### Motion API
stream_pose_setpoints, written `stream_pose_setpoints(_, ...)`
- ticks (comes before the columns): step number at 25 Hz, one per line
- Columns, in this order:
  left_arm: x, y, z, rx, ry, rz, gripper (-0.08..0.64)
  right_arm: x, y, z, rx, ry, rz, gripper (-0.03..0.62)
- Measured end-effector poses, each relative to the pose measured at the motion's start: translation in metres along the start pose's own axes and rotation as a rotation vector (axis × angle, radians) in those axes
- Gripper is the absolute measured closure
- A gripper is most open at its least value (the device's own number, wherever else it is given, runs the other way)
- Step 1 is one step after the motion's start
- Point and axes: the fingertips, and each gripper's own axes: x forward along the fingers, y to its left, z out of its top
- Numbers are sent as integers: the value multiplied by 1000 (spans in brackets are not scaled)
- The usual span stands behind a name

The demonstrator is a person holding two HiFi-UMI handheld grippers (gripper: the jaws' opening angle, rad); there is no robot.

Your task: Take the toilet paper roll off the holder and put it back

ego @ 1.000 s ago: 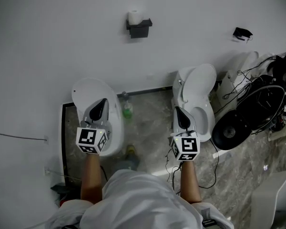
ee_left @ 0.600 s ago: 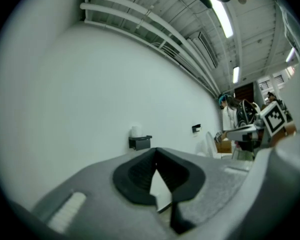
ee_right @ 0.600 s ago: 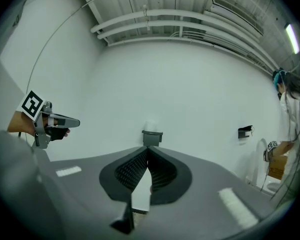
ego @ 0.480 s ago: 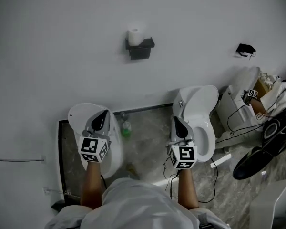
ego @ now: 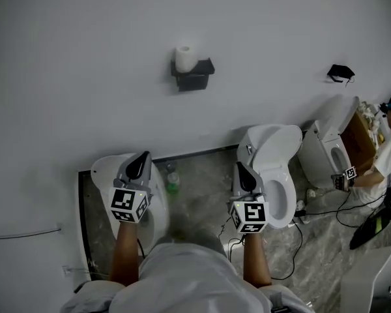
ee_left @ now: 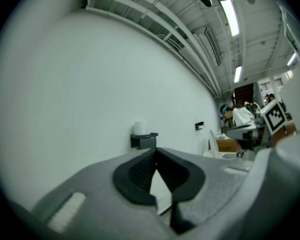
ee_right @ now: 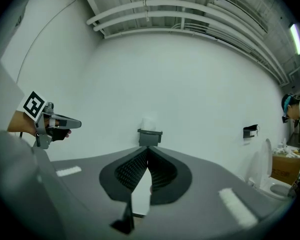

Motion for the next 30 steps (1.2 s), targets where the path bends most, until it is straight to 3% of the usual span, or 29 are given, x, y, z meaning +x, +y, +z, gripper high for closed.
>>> stream_pose_setpoints(10,57,21,-11,8,17,32,560,65,-30,-9,2,-12,30,591)
stream_pose_setpoints(20,157,43,-11,6,21,97,560,171,-90,-9,6,-26,106,591)
stream_pose_setpoints(30,233,71,-12,7,48,199,560,271,-123,-11,3,-32,225,591)
